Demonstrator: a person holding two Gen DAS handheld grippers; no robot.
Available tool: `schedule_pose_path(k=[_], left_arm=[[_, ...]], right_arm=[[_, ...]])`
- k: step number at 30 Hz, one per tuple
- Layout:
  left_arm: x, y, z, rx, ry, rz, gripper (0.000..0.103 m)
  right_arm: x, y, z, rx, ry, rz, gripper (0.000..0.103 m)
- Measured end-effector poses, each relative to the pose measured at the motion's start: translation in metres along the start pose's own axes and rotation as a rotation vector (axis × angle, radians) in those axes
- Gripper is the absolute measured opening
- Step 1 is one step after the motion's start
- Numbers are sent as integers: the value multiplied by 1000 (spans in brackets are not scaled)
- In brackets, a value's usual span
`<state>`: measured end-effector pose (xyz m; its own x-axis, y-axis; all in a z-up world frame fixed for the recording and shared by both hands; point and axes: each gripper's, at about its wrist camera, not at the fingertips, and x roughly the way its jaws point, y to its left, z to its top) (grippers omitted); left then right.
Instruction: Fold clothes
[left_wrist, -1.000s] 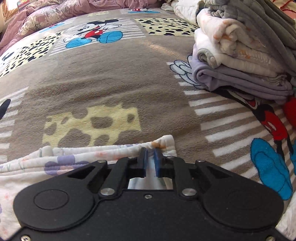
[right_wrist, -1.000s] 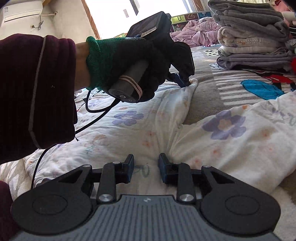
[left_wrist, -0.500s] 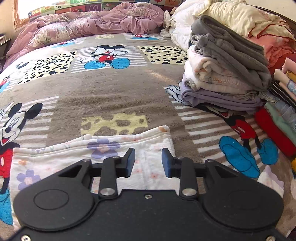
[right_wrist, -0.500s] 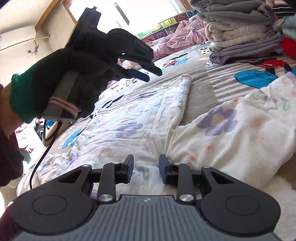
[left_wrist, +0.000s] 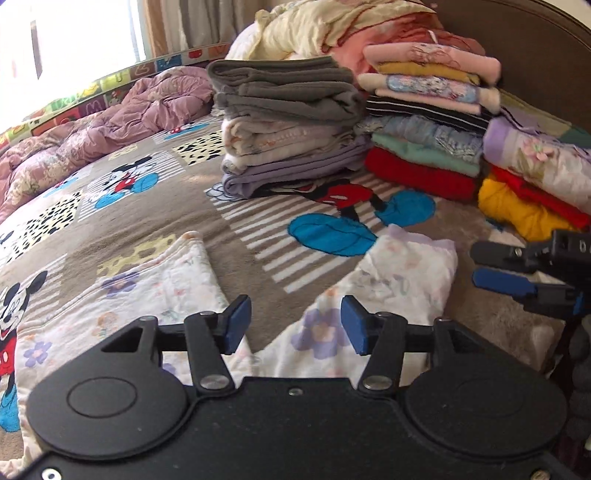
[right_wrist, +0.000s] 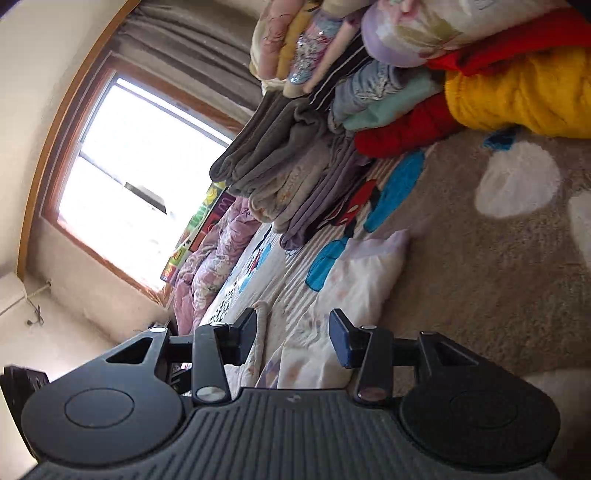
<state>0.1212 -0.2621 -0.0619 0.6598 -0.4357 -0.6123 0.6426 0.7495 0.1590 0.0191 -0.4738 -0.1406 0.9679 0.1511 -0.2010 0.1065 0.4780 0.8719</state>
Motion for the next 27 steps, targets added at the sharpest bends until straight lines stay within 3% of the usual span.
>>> schedule_pose_path(k=[6, 13, 14, 18, 22, 27], left_arm=[[29, -82, -6, 228, 38, -43, 56], [75, -132, 7, 411, 42, 71, 55], [83, -133, 11, 404, 52, 82, 53], [97, -127, 30, 309, 90, 111, 10], [66, -90, 47, 94, 45, 44, 7], [10, -23, 57, -153, -55, -68, 7]], right_arm=[[-12, -26, 9, 109, -79, -25, 45], [-27, -56, 20, 237, -170, -54, 45], [-29, -60, 21, 255, -183, -58, 45], [-35, -73, 23, 311, -212, -86, 48], [-31, -54, 17, 190, -154, -69, 48], [-10, 12, -15, -187, 4, -5, 48]])
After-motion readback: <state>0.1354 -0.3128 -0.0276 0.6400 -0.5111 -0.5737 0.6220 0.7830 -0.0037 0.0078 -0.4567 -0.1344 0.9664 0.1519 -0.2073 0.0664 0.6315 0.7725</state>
